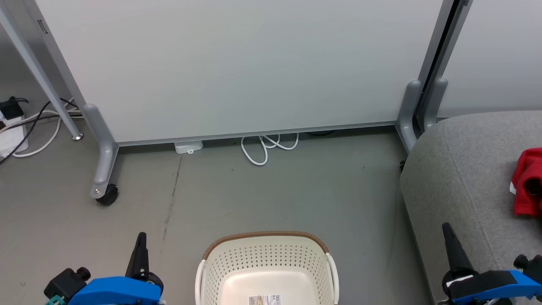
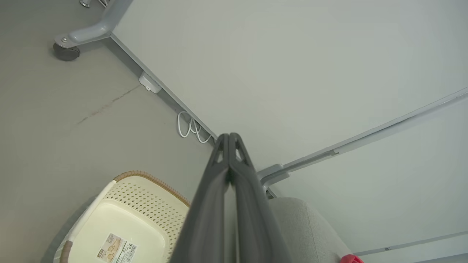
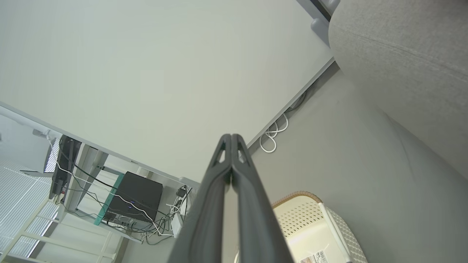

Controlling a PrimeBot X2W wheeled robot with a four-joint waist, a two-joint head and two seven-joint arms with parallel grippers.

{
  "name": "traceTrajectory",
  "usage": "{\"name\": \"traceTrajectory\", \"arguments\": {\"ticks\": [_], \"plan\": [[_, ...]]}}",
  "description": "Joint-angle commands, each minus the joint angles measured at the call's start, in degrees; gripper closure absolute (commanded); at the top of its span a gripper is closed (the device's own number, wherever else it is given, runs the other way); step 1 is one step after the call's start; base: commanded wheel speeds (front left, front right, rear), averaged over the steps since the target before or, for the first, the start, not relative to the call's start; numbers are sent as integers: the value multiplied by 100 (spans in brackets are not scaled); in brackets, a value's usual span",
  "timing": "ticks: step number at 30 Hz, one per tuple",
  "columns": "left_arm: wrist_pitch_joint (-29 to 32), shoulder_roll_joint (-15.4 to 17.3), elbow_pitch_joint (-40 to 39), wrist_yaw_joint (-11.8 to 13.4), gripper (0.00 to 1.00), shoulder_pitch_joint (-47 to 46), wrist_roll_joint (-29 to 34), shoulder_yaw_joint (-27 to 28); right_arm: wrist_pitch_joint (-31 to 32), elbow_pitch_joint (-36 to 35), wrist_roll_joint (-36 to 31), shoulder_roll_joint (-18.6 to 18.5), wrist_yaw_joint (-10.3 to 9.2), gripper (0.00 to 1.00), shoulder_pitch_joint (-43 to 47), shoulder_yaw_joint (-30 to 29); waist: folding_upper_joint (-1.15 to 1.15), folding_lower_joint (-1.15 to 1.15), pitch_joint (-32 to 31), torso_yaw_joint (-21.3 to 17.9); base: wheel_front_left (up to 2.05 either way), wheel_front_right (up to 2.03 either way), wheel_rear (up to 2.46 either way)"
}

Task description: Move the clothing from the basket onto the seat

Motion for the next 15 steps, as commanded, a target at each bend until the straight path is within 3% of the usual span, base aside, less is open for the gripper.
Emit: {"name": "traceTrajectory", "arguments": {"ticks": [1, 15], "plan": [[34, 10, -97, -5, 100, -173, -127, 40, 27, -51, 160, -44, 2, 100, -178, -10, 0, -1, 2, -5, 0, 0, 0], [260, -10, -248, -6, 100, -252, -942, 218, 175, -31, 1056, -53, 2, 100, -283, -26, 0, -1, 27, -79, 0, 0, 0]]}}
